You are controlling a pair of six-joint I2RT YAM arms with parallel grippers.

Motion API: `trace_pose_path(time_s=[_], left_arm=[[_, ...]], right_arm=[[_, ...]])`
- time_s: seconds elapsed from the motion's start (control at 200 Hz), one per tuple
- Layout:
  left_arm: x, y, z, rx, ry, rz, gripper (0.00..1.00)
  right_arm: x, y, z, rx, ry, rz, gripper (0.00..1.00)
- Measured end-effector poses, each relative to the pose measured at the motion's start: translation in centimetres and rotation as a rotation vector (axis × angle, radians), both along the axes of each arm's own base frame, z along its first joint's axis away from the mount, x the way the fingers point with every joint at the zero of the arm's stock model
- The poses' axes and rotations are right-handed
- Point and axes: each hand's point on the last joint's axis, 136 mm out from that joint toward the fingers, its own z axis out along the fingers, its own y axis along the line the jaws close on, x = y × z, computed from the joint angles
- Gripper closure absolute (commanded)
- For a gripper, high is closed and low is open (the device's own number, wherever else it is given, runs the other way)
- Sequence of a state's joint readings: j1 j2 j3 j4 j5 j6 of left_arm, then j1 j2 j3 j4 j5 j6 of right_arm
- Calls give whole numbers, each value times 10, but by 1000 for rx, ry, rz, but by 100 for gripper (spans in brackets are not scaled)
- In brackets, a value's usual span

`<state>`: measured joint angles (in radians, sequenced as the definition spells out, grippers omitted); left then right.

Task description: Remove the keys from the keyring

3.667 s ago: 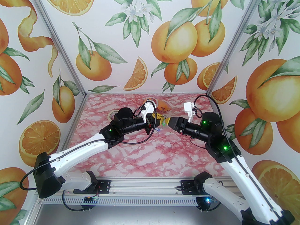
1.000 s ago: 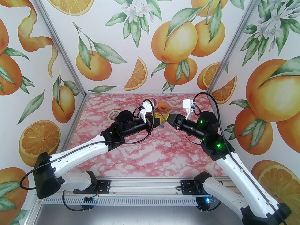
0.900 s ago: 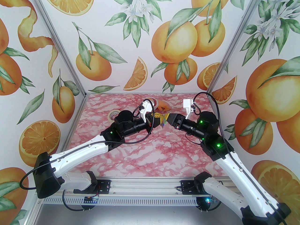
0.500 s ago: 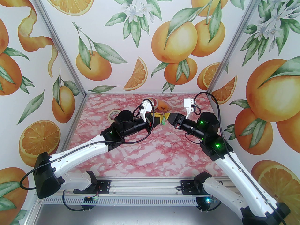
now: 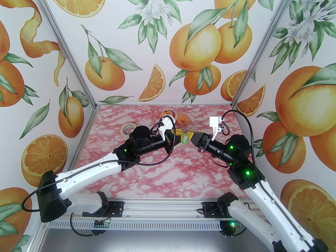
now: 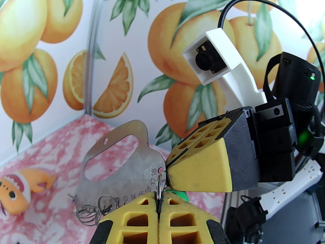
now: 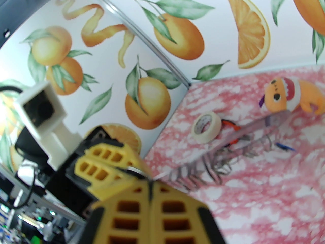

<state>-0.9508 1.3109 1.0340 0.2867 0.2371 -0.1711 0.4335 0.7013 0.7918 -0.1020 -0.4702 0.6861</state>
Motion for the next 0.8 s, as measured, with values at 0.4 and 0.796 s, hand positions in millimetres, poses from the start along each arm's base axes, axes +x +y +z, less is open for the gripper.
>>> trace_pose_path(time_s=[0.4,0.796], left_arm=[[-12,1,6,4,-193,-25,100],[-16,0,10,32,-323,2,100]], right_arm=[[-15,-1,7,-57,-189,31,100],[-27,-2,20,-108,-354,51,100]])
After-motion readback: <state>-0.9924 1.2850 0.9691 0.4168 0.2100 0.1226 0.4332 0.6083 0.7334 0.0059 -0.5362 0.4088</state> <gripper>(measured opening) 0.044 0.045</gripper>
